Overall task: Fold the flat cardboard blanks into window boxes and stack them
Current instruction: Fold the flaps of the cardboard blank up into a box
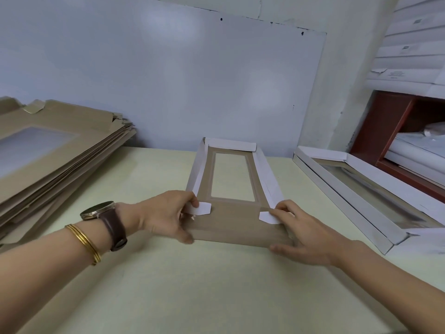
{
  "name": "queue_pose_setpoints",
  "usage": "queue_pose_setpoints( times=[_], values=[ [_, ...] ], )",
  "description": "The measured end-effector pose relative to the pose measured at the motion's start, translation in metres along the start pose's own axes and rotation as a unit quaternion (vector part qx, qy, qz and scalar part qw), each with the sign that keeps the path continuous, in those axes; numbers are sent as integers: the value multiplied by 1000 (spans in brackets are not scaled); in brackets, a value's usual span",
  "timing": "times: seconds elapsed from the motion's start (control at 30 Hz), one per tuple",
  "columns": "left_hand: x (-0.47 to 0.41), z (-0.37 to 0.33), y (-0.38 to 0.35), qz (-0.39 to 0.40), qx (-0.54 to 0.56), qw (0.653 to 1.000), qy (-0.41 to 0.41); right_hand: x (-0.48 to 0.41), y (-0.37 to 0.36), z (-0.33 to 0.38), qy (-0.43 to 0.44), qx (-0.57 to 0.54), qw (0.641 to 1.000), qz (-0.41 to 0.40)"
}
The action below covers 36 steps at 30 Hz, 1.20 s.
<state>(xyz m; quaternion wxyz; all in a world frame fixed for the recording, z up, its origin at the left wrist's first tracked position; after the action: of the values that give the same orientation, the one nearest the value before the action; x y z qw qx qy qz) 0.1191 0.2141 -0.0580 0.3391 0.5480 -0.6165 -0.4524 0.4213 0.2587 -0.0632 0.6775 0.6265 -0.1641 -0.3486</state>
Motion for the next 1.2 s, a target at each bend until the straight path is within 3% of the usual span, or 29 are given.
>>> queue_pose_setpoints(
  times=[0.23,0.4,0.83,0.97,1.2],
  values=[
    [-4,1,-5,-18,-34,999,-3,-1,-3,0,-2,17,1000,-15],
    [-8,4,-6,-81,-28,996,-18,-6,-7,-7,-23,-5,997,-67],
    [-24,11,-3,-153,61,986,15,-27,-7,-31,-122,-71,981,-135],
    [-27,11,-4,-144,124,981,27,-31,-5,-27,-134,-62,976,-159],
    [-26,12,-7,-136,88,987,2,-30,-3,-24,-127,-18,979,-158]
  ],
)
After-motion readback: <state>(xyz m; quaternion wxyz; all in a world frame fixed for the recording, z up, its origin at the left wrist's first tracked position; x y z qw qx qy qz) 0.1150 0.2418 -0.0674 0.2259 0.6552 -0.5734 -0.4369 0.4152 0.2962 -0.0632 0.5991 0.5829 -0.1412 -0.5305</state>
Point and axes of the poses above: each hand's wrist, its own x-axis away from the middle knuckle, its own y-axis out of the back of the hand, z = x × y, the point moved 4 cm from there along -x, towards the middle knuckle, and after that the axes turned 6 degrees about -z, right-handed, at the moved point
